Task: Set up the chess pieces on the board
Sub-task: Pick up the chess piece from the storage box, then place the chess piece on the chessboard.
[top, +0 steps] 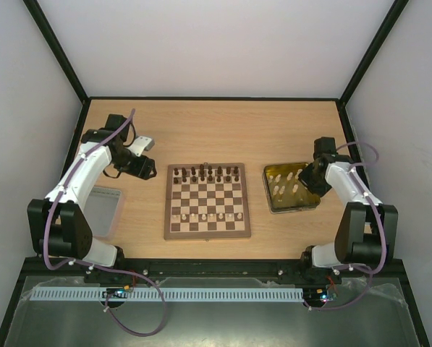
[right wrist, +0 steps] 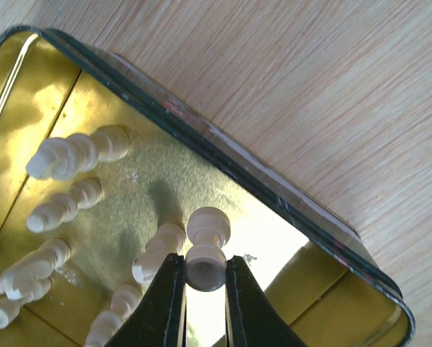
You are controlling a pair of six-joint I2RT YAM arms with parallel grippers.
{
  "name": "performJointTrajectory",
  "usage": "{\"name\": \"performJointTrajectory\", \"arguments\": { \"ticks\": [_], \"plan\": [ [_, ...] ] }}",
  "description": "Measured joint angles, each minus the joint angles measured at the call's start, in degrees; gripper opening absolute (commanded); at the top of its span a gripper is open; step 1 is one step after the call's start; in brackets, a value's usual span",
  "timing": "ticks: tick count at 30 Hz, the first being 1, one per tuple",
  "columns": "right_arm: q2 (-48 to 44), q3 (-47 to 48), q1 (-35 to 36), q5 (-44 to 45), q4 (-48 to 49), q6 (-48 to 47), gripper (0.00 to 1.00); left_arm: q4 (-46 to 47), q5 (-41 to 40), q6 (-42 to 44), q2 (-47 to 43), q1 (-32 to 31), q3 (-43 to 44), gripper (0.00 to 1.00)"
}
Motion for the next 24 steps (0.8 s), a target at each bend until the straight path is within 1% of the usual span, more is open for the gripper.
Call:
{"name": "performJointTrajectory", "arguments": {
  "ticks": [12, 18, 24],
  "plan": [
    [-9.22, -3.08, 3.85, -1.14, -2.45, 1.57, 0.08, 0.04, 0.61, -0.02, -0.13, -1.92, -0.04, 0.74],
    [-15.21, -3.61, 9.75, -0.96, -4.57, 3.67, 0.08, 0.5, 0.83, -0.22, 0.37, -3.87, -0.28, 0.74],
    [-16.92, -1.18, 14.95, -0.81, -9.29, 4.35, 0.08, 1.07, 0.94, -0.26, 0.63, -5.42, -1.18, 0.74]
  ]
}}
